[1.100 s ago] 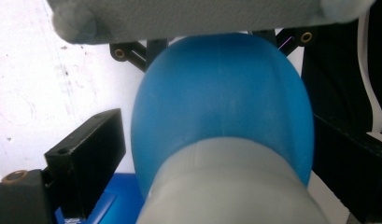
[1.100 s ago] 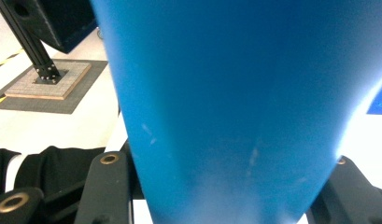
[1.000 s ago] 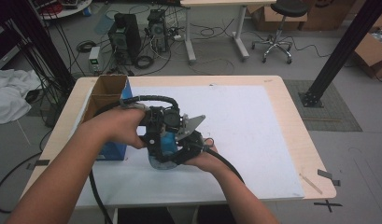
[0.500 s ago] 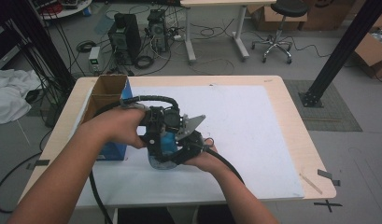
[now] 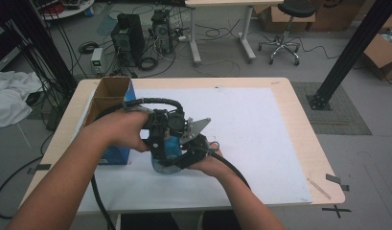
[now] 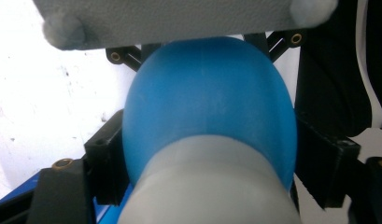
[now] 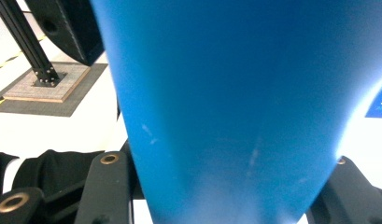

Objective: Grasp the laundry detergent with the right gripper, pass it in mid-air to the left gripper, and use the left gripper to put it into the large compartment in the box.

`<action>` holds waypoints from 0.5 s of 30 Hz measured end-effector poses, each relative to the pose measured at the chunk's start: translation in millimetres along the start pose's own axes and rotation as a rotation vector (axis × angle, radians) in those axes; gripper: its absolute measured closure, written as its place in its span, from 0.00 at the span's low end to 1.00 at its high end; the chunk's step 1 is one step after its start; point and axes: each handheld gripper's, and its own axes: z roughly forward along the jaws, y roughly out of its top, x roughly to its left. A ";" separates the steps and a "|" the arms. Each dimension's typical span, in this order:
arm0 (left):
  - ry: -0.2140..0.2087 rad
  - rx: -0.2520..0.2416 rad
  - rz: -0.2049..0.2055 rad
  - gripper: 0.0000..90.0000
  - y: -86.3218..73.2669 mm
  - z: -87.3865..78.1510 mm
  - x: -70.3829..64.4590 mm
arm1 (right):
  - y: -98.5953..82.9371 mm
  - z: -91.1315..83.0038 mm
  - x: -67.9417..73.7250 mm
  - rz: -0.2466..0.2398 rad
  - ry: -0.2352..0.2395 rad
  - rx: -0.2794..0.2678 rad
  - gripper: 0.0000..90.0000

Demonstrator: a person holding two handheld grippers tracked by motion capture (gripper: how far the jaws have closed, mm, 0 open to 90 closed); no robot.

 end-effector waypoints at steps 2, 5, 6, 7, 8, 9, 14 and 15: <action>0.003 -0.002 0.002 0.29 0.1 0.1 -0.3 | 0.2 0.2 0.1 0.000 0.002 0.000 0.50; 0.006 -0.001 0.002 0.31 0.3 -0.1 -0.3 | 0.4 0.7 0.1 -0.002 0.002 0.000 0.51; 0.008 0.000 0.004 0.31 0.3 -0.2 -0.3 | 0.4 0.9 -0.3 -0.006 0.001 -0.003 0.51; 0.008 0.000 0.005 0.32 0.3 -0.3 -0.4 | 0.5 0.9 -0.3 -0.007 -0.001 -0.003 0.51; 0.007 0.000 0.005 0.32 0.3 -0.3 -0.4 | 0.4 1.0 -0.3 -0.006 0.000 -0.003 0.51; 0.007 0.002 0.007 0.32 0.3 -0.5 -0.6 | 0.4 0.8 0.0 -0.001 0.001 -0.001 0.51; 0.012 0.001 0.005 0.36 -0.1 -1.2 -0.5 | 0.7 1.1 1.0 0.000 -0.001 0.006 0.51; 0.012 0.000 0.005 0.36 -0.1 -1.4 -0.5 | 0.7 1.1 1.0 0.001 -0.001 0.004 0.51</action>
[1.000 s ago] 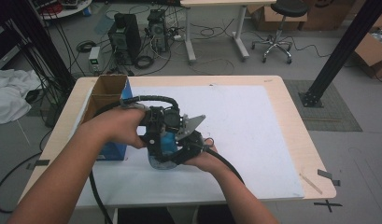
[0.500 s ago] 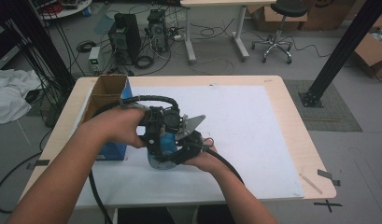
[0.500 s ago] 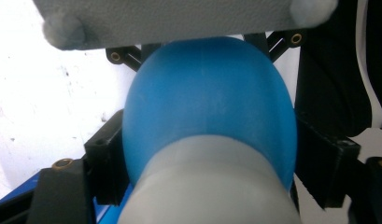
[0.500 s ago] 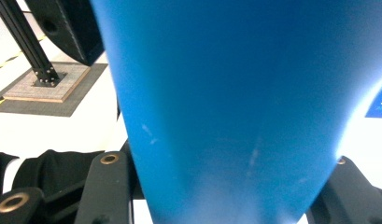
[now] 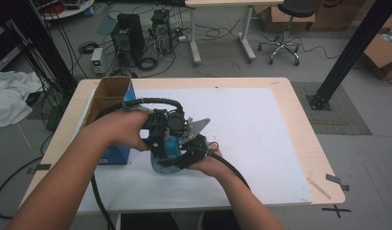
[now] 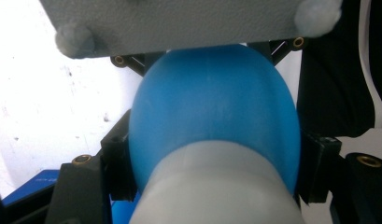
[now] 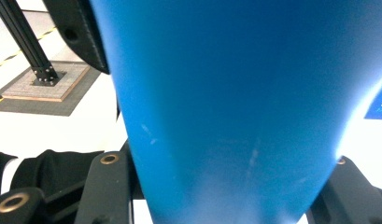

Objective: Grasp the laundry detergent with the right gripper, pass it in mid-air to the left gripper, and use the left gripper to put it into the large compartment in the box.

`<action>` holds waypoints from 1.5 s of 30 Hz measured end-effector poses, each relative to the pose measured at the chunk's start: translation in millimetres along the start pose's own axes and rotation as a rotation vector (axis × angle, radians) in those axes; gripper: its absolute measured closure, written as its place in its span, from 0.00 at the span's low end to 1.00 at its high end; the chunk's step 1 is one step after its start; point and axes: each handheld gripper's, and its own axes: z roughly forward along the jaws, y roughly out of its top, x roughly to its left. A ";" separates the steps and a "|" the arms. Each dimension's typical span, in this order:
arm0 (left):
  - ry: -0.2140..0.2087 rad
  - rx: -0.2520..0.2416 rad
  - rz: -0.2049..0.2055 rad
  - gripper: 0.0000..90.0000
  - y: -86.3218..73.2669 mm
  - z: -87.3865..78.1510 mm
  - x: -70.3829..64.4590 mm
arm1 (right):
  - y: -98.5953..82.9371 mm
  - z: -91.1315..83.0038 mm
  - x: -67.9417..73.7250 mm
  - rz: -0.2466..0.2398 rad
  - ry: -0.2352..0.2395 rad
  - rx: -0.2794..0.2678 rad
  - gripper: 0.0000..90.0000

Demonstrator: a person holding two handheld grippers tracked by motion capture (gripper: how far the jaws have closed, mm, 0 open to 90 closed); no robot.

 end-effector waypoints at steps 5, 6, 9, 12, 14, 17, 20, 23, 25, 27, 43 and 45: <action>0.009 0.001 -0.001 0.37 -0.2 -0.1 -0.4 | 0.5 0.3 0.1 0.000 0.000 -0.001 0.51; 0.008 0.001 -0.003 0.37 -0.3 -0.2 -0.4 | 0.5 0.3 0.1 0.002 0.002 -0.002 0.51; 0.014 0.003 -0.003 0.38 -0.5 0.0 -0.6 | 1.0 0.7 -0.1 -0.003 0.002 -0.006 0.51; 0.019 0.005 -0.005 0.39 -0.1 -0.8 -0.7 | 1.3 0.8 -0.1 -0.003 0.002 -0.013 0.51; 0.022 0.011 -0.002 0.39 0.4 -1.3 -1.1 | 1.6 0.8 -1.8 -0.026 -0.010 -0.027 0.51; 0.016 0.034 0.007 0.40 1.9 -2.5 -2.3 | 1.6 0.1 0.8 -0.008 0.001 -0.013 0.51; 0.019 0.037 0.008 0.41 2.3 -4.2 -2.9 | 1.7 -0.7 -0.1 -0.034 -0.011 -0.028 0.51; 0.025 0.031 0.019 0.41 2.7 -7.0 -3.1 | 2.1 -3.5 1.5 -0.015 -0.010 -0.029 0.51; 0.030 0.036 0.024 0.41 3.9 -9.4 -3.8 | 3.1 -4.9 2.1 -0.018 -0.014 -0.034 0.51; 0.033 0.043 0.008 0.42 5.9 -11.4 -4.6 | 4.0 -6.6 2.5 -0.026 -0.017 -0.042 0.50; 0.030 0.068 0.021 0.42 17.5 -21.2 -0.5 | 6.8 -19.7 4.4 -0.037 -0.088 -0.037 0.38; 0.024 0.071 0.015 0.42 17.3 -22.6 0.9 | 6.7 -22.9 3.7 -0.036 -0.095 -0.047 0.35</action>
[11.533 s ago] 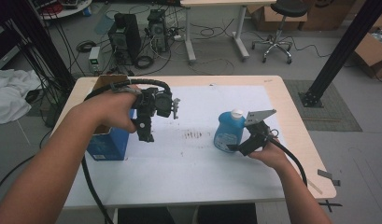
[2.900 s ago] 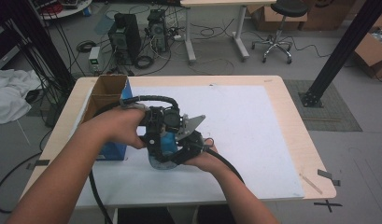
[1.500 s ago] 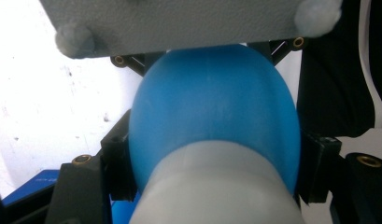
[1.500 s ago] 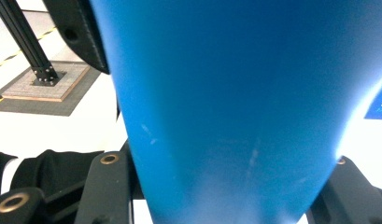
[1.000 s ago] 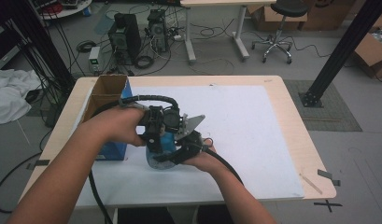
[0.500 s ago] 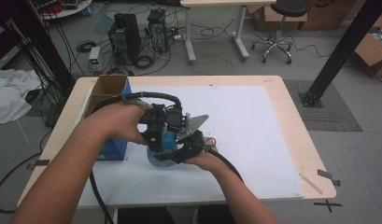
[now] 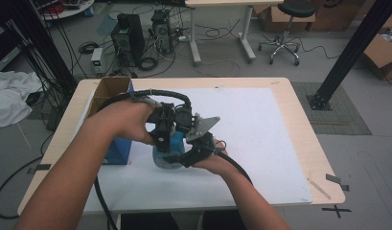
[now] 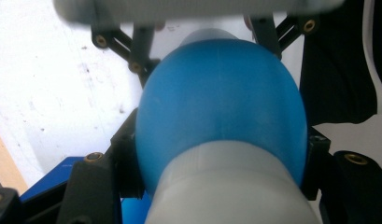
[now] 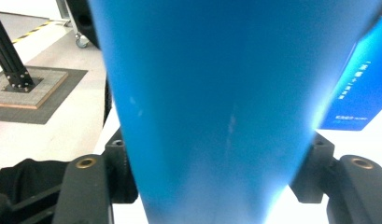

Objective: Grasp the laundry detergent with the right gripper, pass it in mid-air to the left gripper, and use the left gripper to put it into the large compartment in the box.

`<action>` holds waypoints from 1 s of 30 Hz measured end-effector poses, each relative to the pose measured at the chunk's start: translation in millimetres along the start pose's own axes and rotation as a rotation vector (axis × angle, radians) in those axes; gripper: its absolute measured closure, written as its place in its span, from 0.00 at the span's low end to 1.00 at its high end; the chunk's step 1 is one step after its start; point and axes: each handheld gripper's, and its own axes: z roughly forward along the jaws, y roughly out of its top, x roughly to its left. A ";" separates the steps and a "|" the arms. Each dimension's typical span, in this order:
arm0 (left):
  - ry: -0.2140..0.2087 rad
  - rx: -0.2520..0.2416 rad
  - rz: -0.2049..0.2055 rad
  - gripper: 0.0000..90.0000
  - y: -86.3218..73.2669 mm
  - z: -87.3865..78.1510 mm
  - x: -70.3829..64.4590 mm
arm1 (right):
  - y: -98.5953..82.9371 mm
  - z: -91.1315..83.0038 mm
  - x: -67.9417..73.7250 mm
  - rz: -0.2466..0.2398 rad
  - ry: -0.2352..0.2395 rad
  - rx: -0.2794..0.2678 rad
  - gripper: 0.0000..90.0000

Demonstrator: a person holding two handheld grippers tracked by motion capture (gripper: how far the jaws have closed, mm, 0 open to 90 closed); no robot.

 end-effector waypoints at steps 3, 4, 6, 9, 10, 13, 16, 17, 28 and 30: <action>0.004 0.004 -0.002 0.42 -0.4 -2.5 1.9 | 1.1 -6.1 -0.8 0.018 0.012 0.003 0.31; 0.003 0.005 -0.003 0.42 -0.8 -3.5 2.6 | 1.7 -8.5 -1.4 0.019 0.011 0.004 0.29; 0.000 0.002 -0.016 0.42 -1.8 -5.3 4.3 | 3.5 -14.1 -2.9 0.017 0.017 0.015 0.27; -0.003 0.006 -0.030 0.42 -3.0 -8.3 7.0 | 6.6 -21.1 -3.7 0.017 0.021 0.043 0.24; -0.002 0.005 -0.034 0.42 -3.2 -8.7 7.2 | 8.1 -24.3 -4.3 0.015 0.024 0.059 0.23; -0.004 0.006 -0.046 0.42 -3.5 -11.1 9.5 | 11.6 -31.3 -5.9 0.017 0.031 0.073 0.21; -0.007 0.008 -0.052 0.42 -3.7 -13.6 11.6 | 16.5 -39.4 -8.0 0.013 0.029 0.092 0.18; -0.006 0.006 -0.054 0.42 -3.9 -14.2 12.2 | 17.6 -41.2 -8.5 0.014 0.029 0.096 0.18; -0.026 0.013 -0.138 0.42 -15.0 -27.5 22.2 | 29.5 -62.2 -12.5 0.009 0.040 0.257 0.00; -0.026 0.018 -0.157 0.42 -18.2 -31.0 23.4 | 30.8 -66.4 -13.3 0.008 0.049 0.304 0.00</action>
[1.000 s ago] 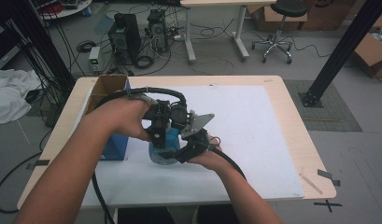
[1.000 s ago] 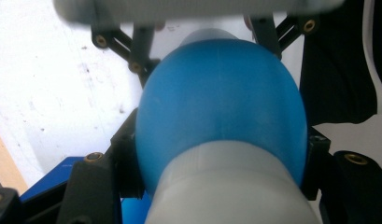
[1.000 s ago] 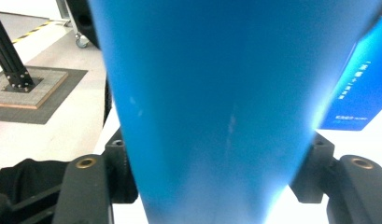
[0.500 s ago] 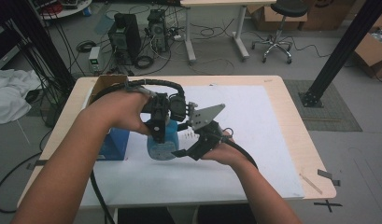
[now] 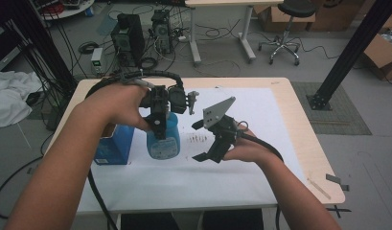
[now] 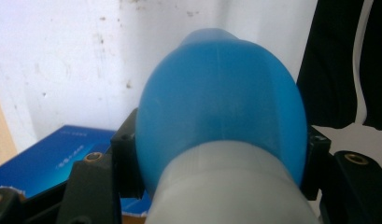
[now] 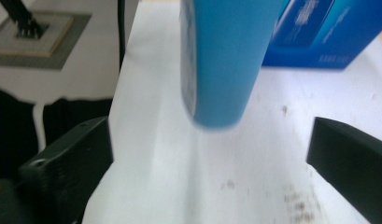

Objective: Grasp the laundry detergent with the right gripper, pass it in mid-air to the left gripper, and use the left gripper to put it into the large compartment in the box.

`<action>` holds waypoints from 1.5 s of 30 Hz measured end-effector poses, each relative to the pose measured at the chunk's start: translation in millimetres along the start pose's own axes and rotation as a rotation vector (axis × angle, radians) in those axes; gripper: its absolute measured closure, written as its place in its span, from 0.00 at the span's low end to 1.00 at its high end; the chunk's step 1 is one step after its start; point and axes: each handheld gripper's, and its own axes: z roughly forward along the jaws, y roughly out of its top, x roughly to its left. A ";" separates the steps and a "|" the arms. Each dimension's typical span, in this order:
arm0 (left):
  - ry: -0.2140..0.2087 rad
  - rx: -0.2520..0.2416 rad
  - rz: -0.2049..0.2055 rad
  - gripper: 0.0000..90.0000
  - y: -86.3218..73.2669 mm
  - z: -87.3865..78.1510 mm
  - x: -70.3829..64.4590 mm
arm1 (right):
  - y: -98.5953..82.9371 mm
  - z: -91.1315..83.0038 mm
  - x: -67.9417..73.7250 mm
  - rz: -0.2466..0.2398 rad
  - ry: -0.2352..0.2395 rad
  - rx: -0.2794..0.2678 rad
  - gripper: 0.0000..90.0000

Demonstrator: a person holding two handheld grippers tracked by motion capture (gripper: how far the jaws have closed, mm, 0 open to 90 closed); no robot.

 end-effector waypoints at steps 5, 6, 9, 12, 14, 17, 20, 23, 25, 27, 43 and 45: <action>-0.008 0.008 -0.056 0.42 -9.0 -9.0 6.6 | 0.0 -14.2 1.2 -0.003 0.001 0.090 0.00; -0.010 0.012 -0.073 0.42 -11.1 -11.3 8.4 | 0.3 -17.3 1.5 -0.005 -0.001 0.108 0.00; -0.026 0.022 -0.128 0.42 -18.2 -19.4 15.5 | 1.3 -27.0 1.5 -0.009 -0.007 0.168 0.00; -0.043 0.034 -0.208 0.42 -26.4 -28.9 23.9 | 2.5 -37.9 1.9 -0.011 -0.017 0.220 0.00; -0.050 0.039 -0.259 0.42 -32.3 -35.5 28.6 | 2.4 -43.2 1.4 -0.016 -0.023 0.249 0.00; -0.060 0.045 -0.323 0.42 -41.0 -45.2 34.5 | 1.5 -50.6 1.3 -0.021 -0.030 0.303 0.00; -0.070 0.050 -0.385 0.42 -49.6 -54.8 40.9 | 0.8 -55.9 1.1 -0.024 -0.027 0.340 0.00; -0.084 0.039 -0.464 0.42 -59.4 -63.4 47.6 | -0.4 -59.0 1.1 -0.026 -0.023 0.378 0.00; -0.096 0.028 -0.528 0.42 -66.3 -68.5 53.3 | -1.5 -60.9 1.4 -0.019 -0.019 0.408 0.00; -0.103 0.020 -0.600 0.42 -73.9 -73.5 60.1 | -3.1 -62.6 1.0 -0.018 -0.019 0.424 0.00; -0.159 0.016 -1.136 0.42 -130.7 -96.9 87.8 | -6.2 -67.1 0.7 -0.028 -0.007 0.513 0.00; -0.164 0.012 -1.179 0.42 -137.2 -98.1 89.3 | -5.8 -66.8 0.8 -0.032 -0.005 0.517 0.00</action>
